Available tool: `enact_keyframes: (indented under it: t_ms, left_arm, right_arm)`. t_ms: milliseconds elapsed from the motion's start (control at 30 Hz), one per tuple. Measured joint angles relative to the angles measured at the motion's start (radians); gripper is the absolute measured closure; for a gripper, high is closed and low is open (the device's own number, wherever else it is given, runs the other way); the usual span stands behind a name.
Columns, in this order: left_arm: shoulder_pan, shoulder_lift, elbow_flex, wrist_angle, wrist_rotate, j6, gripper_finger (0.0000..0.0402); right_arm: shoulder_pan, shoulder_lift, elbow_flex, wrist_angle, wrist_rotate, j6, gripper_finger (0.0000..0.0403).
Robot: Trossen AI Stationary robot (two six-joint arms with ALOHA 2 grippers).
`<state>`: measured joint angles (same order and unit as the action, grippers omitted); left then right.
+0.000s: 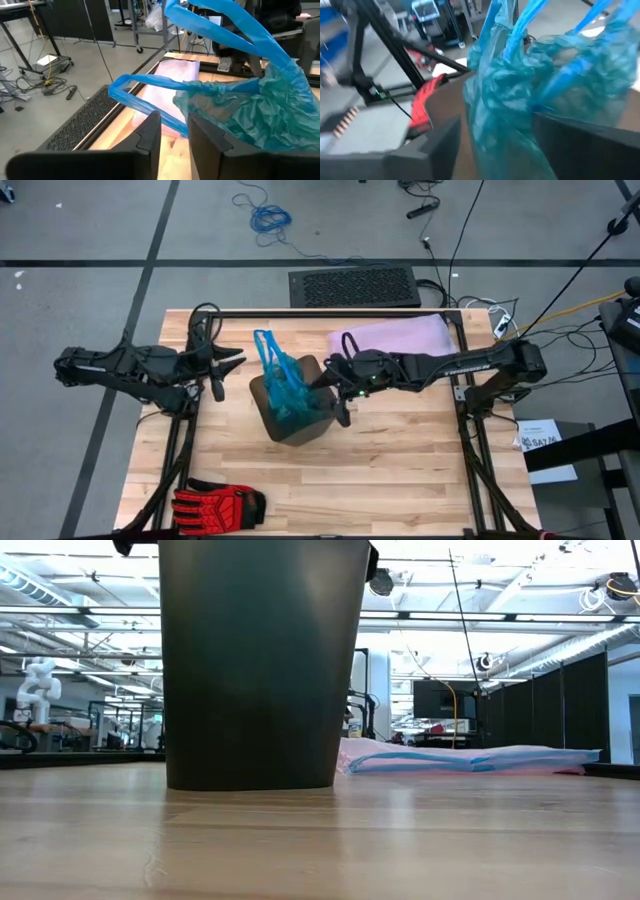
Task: Place trash/remove bag and relplace
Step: Remove the trash bag from the trash bin
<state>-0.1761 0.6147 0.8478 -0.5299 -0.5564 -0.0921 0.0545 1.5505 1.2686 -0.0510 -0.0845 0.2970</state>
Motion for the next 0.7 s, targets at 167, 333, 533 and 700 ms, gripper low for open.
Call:
enact_keyframes:
  t_ms: [167, 333, 533, 700]
  left_arm:
    - [0.000, 0.000, 0.000, -0.002, 0.003, 0.000, 0.0282]
    - [0.000, 0.000, 0.000, -0.005, 0.003, 0.000, 0.0274]
    - [0.000, 0.000, 0.000, -0.012, 0.003, 0.001, 0.0273]
    - [0.000, 0.000, 0.000, -0.011, 0.003, 0.002, 0.0273]
  right_arm:
    - [0.000, 0.079, 0.025, 0.072, 0.008, 0.104, 0.0097]
    - [0.016, 0.191, 0.114, 0.087, 0.006, 0.081, 0.0081]
    - [0.019, 0.353, 0.288, 0.077, 0.007, 0.014, 0.0081]
    - [0.018, 0.471, 0.446, 0.062, 0.006, -0.010, 0.0093]
